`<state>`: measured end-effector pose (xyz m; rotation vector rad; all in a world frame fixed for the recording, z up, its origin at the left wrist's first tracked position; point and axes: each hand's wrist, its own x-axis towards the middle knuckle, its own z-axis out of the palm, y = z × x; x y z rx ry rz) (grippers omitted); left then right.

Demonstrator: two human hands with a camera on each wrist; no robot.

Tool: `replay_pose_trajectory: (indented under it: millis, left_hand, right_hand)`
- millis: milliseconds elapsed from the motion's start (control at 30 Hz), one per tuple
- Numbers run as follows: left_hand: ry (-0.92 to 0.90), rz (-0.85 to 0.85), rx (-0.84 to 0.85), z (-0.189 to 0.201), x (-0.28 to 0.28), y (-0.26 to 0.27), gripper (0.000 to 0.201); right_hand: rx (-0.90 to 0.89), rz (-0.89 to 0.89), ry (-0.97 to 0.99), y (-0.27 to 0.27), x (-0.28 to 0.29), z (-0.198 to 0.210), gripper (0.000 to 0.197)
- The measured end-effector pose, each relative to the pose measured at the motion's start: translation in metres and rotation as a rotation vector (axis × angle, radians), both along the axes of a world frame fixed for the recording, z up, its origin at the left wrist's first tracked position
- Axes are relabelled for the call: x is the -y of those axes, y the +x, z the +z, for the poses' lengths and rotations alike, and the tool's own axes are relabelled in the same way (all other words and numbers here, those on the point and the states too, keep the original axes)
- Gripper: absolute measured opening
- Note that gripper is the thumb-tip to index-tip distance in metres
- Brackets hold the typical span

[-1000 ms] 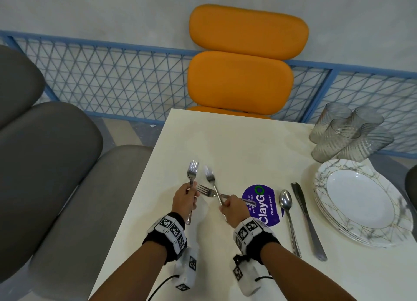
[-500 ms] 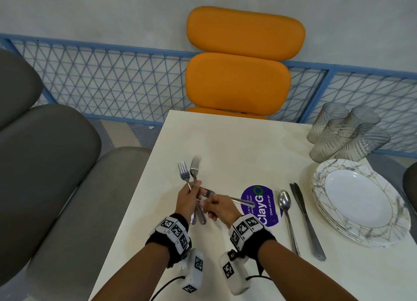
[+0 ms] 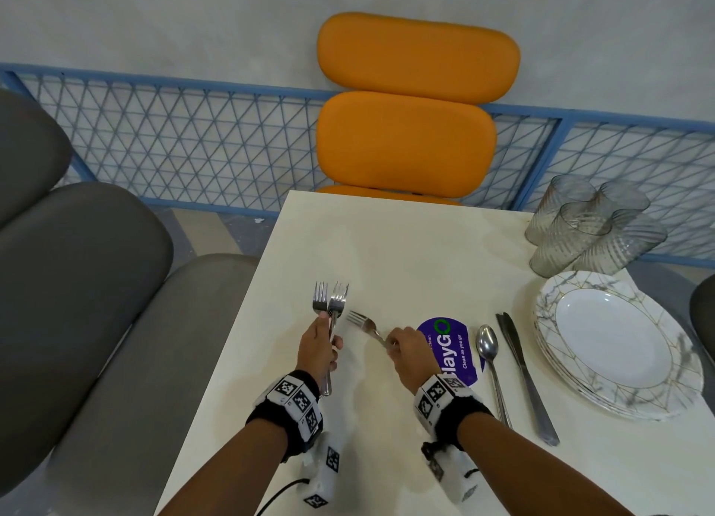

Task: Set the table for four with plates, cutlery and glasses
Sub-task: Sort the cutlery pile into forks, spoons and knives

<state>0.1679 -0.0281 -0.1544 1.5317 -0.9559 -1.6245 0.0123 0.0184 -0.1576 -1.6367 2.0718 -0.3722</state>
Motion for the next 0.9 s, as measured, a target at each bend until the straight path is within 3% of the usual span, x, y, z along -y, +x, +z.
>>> replay_pose_trajectory:
  millis: [100, 233, 600, 900]
  left_hand:
    - [-0.012, -0.016, 0.000, 0.001, -0.001, -0.002, 0.032]
    - [-0.043, -0.038, -0.045, -0.001, -0.004, -0.011, 0.034]
    - [-0.019, -0.130, -0.173, 0.009, -0.022, -0.036, 0.036]
    - [0.015, -0.202, -0.282, 0.023, -0.027, -0.043, 0.038]
  right_hand:
    - [0.347, -0.262, -0.123, 0.010, 0.003, 0.009, 0.021]
    - [0.601, -0.317, -0.153, 0.034, 0.010, 0.022, 0.025]
    - [0.389, -0.349, -0.066, 0.053, 0.009, 0.023, 0.031]
    - [0.555, -0.317, -0.065, 0.021, 0.001, 0.042, 0.028]
